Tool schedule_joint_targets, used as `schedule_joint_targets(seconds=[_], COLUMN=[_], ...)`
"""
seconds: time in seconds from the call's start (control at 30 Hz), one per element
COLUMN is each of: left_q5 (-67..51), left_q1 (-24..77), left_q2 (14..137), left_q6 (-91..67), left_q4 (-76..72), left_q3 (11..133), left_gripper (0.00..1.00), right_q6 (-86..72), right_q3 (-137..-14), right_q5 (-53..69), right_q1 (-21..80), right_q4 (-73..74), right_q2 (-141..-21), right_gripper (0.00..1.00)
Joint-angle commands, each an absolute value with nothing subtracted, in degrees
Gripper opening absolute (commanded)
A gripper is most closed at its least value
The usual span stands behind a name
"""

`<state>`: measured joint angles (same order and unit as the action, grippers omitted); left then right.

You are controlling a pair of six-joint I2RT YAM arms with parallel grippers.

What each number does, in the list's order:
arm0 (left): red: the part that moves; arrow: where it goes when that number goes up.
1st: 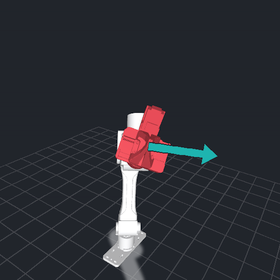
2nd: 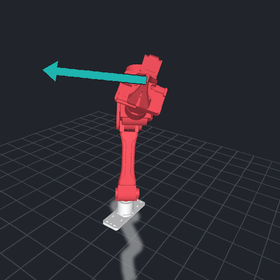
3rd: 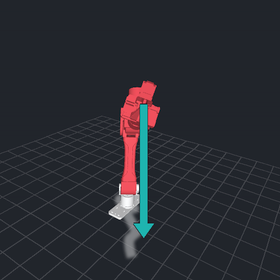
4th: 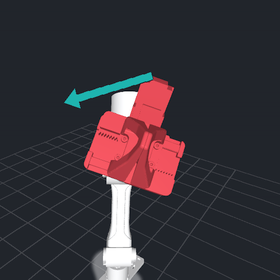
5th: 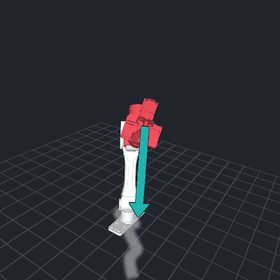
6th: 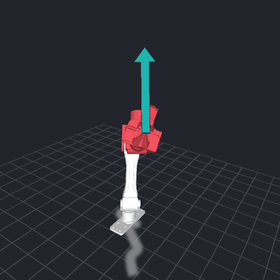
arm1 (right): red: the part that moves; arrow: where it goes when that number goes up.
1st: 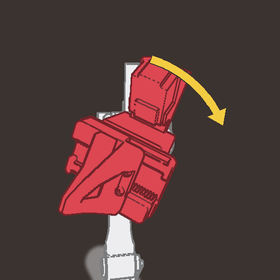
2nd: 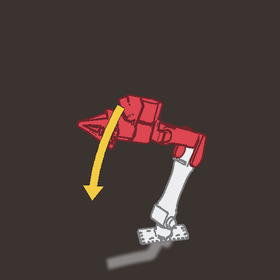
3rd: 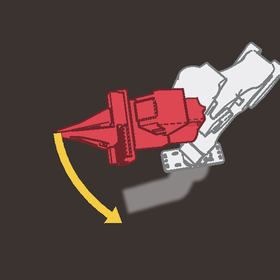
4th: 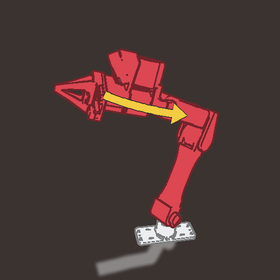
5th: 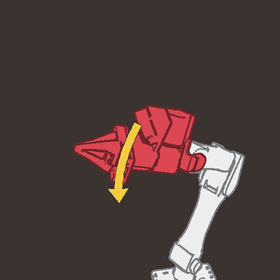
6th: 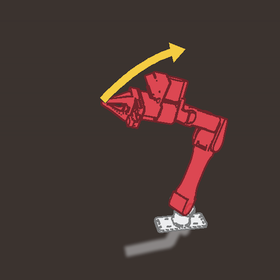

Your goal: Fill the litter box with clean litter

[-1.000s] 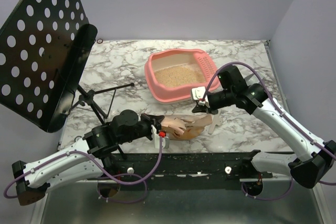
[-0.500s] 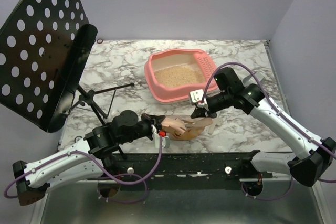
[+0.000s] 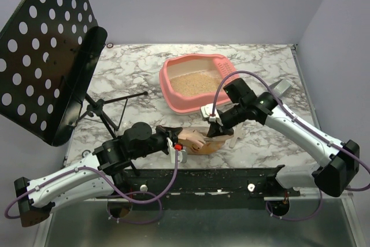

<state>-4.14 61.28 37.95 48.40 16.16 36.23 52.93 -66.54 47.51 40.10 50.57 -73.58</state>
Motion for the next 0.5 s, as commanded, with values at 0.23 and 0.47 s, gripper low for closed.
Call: schedule_joint_targets(seconds=[0.23, 0.47], left_q5=[-6.15, -5.8], left_q1=[61.87, 61.87], left_q2=[35.51, 35.68], left_q6=[47.72, 47.64], left_q4=[9.14, 9.05], left_q3=[35.25, 34.98], left_gripper=[0.0, 0.0], right_q6=[47.74, 40.96], right_q3=[-61.7, -61.61], right_q5=[48.0, 39.56], right_q1=[44.3, 44.38], right_q4=[49.85, 42.46], right_q2=[-78.04, -82.44], right_gripper=[0.02, 0.09])
